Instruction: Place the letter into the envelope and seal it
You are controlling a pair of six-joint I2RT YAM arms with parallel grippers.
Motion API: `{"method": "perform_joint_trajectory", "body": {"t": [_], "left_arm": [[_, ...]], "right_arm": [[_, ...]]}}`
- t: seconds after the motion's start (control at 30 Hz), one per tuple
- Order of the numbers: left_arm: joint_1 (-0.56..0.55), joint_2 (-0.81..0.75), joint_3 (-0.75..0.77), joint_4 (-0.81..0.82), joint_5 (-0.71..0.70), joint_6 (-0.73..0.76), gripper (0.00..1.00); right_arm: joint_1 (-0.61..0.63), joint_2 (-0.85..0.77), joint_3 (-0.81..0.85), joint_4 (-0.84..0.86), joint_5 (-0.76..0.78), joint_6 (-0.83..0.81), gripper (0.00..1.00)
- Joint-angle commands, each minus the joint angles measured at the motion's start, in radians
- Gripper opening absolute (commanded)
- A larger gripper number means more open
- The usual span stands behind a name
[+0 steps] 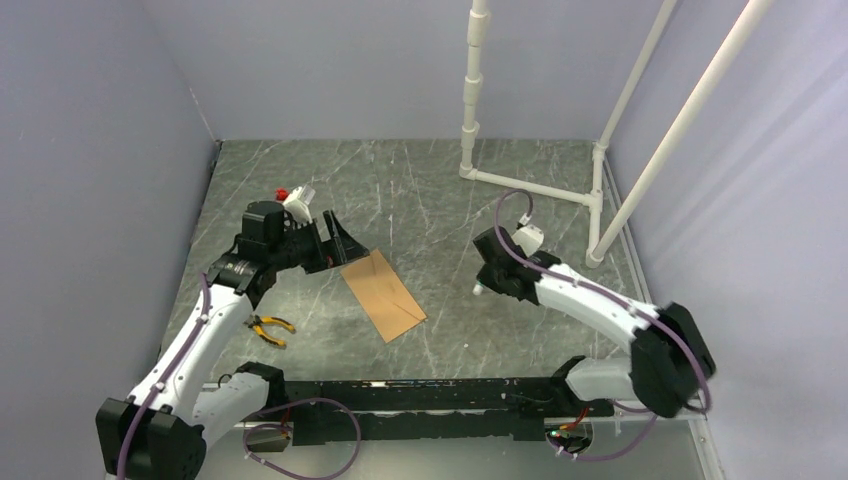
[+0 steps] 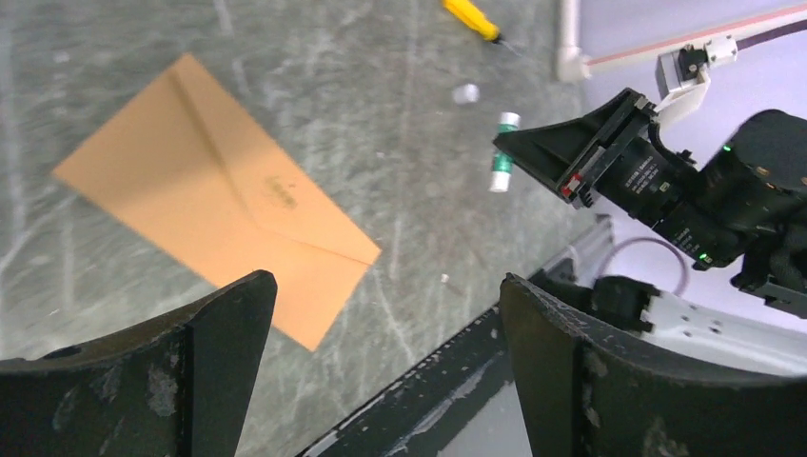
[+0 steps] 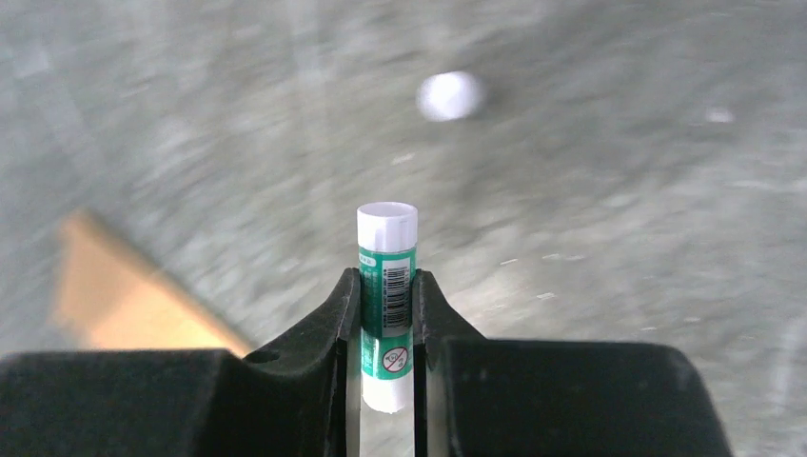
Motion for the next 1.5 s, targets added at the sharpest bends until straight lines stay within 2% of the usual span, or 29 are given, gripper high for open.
{"method": "perform_joint_trajectory", "body": {"t": [0.0, 0.17, 0.3, 0.43, 0.63, 0.83, 1.03, 1.27, 1.4, 1.47], "left_arm": [[-0.008, 0.018, -0.022, 0.218, 0.272, -0.078, 0.93], [-0.055, 0.018, -0.076, 0.521, 0.412, -0.221, 0.93], [-0.147, 0.023, -0.058, 0.586, 0.46, -0.202, 0.91], [-0.192, 0.01, -0.059, 0.661, 0.497, -0.218, 0.88], [-0.209, 0.007, -0.089, 0.809, 0.486, -0.307, 0.76], [-0.233, 0.015, -0.083, 0.845, 0.431, -0.319, 0.74], [-0.255, 0.054, -0.069, 0.872, 0.465, -0.319, 0.5], [-0.261, 0.049, -0.069, 0.872, 0.452, -0.314, 0.36], [-0.262, 0.061, -0.048, 0.823, 0.431, -0.3, 0.33], [-0.262, 0.07, -0.043, 0.83, 0.441, -0.303, 0.24]], "right_arm": [[0.079, -0.181, -0.024, 0.268, -0.165, -0.162, 0.01], [0.167, -0.299, -0.065, 0.673, -0.369, -0.327, 0.01], [0.181, -0.322, -0.077, 0.906, -0.523, -0.325, 0.01], [0.187, -0.311, -0.064, 1.047, -0.616, -0.312, 0.01], [0.2, -0.292, -0.058, 1.135, -0.675, -0.291, 0.02], [0.208, -0.276, -0.069, 1.188, -0.7, -0.241, 0.02], [0.211, -0.264, -0.075, 1.206, -0.707, -0.208, 0.02], [0.213, -0.274, -0.092, 1.213, -0.701, -0.201, 0.02], [0.214, -0.283, -0.077, 1.151, -0.693, -0.227, 0.03], [0.215, -0.294, -0.076, 1.126, -0.686, -0.236, 0.03]]}}
